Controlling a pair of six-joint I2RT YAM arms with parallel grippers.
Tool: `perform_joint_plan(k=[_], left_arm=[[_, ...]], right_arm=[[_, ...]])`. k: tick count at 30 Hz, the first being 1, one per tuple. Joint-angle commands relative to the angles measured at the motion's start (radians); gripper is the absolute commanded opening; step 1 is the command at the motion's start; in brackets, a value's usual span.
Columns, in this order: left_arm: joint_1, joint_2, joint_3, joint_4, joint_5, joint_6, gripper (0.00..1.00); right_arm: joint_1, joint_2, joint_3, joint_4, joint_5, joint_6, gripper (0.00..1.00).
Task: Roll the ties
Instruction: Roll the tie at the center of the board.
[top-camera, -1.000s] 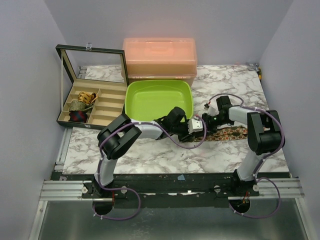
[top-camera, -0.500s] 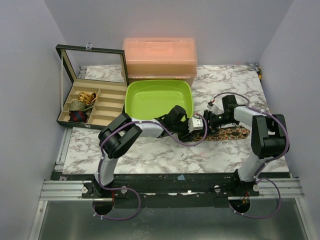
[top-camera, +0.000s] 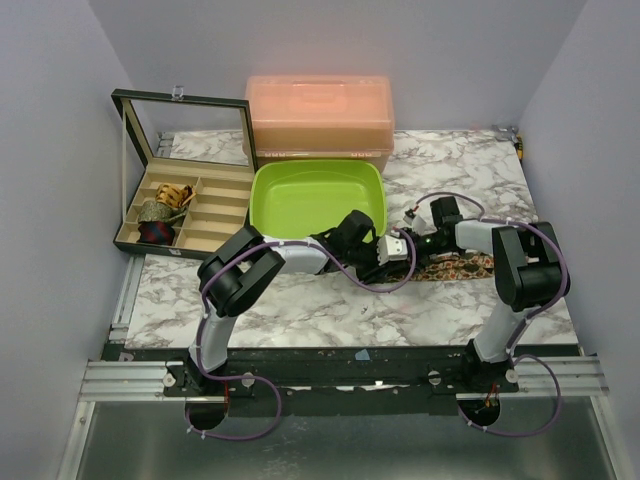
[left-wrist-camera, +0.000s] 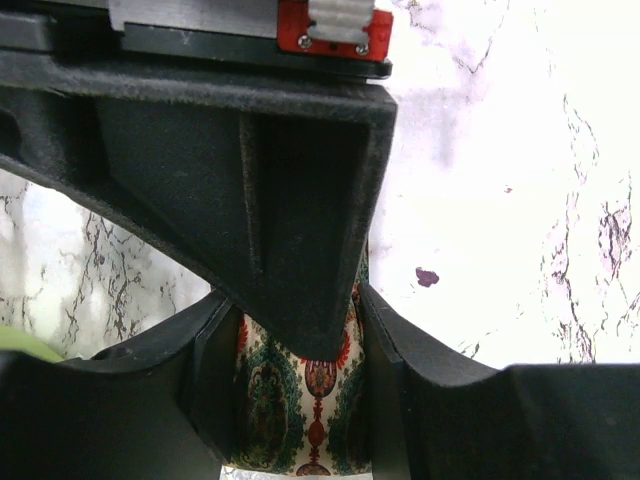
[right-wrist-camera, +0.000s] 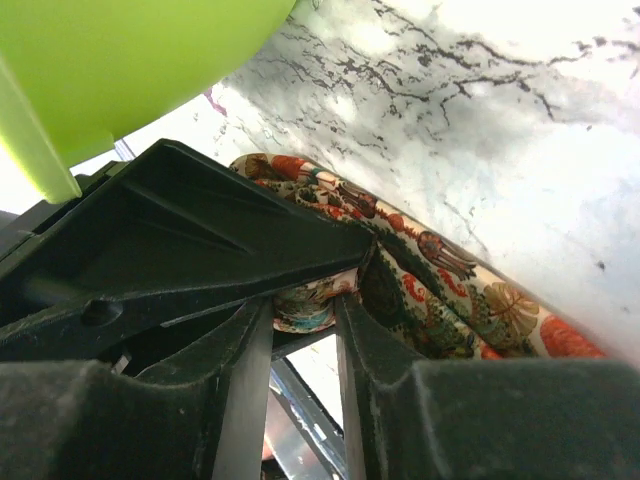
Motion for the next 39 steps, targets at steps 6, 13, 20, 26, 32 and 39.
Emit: perform_joint_plan(k=[6, 13, 20, 26, 32, 39], left_arm=[[0.007, 0.111, -0.077, -0.307, -0.048, 0.034, 0.46], [0.015, 0.109, -0.063, -0.306, -0.031, 0.014, 0.53], [0.096, -0.073, -0.249, 0.066, 0.118, -0.071, 0.76], [0.117, -0.155, -0.353, 0.342, 0.158, -0.119, 0.80], [0.110, -0.108, -0.349, 0.397, 0.101, -0.131, 0.79], [0.107, -0.037, -0.334, 0.455, 0.036, -0.256, 0.66]], right_arm=[[0.010, 0.073, 0.050, -0.035, 0.138, -0.092, 0.60], [0.017, 0.101, 0.052, -0.032, 0.141, -0.106, 0.01], [0.013, 0.155, 0.074, -0.117, 0.206, -0.153, 0.00], [0.012, 0.198, 0.118, -0.173, 0.217, -0.169, 0.00], [0.012, 0.224, 0.121, -0.175, 0.179, -0.185, 0.00], [0.013, 0.241, 0.087, -0.124, 0.113, -0.179, 0.00]])
